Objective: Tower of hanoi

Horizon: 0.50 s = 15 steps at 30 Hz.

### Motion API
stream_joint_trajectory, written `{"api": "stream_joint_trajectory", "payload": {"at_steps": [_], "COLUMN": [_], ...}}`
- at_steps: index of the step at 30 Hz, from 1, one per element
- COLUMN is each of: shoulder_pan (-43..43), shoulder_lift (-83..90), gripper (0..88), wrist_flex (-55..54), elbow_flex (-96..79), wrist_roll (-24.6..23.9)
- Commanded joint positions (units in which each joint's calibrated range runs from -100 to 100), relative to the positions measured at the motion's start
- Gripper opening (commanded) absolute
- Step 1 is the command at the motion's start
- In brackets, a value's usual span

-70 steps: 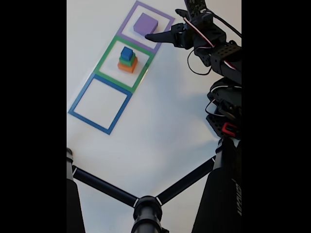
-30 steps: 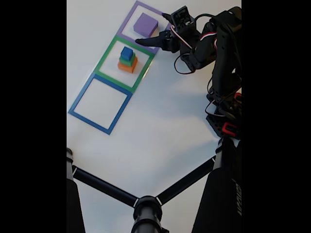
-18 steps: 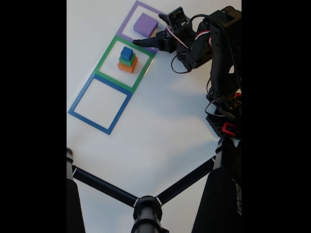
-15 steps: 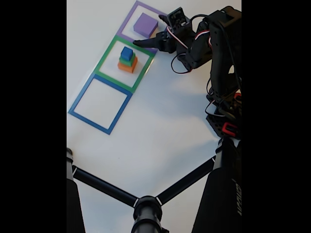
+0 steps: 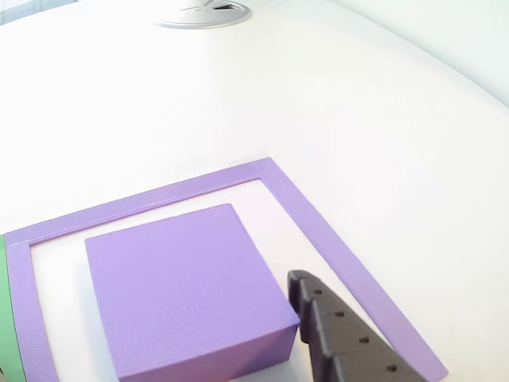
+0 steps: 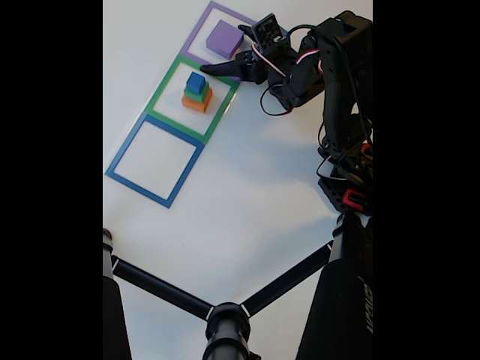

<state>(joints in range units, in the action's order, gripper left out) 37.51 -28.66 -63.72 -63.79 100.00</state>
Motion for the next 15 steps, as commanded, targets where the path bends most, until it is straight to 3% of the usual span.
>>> {"api": "stream_joint_trajectory", "payload": {"at_steps": [1,15], "shoulder_pan": [-0.5,-0.1], "shoulder_lift": [0.3,0.2], "gripper": [47.2,35.4], "wrist_flex": [-1.3,-1.4], "elbow_flex": [1.2,0.7], "wrist_roll": [0.0,0.0]}}
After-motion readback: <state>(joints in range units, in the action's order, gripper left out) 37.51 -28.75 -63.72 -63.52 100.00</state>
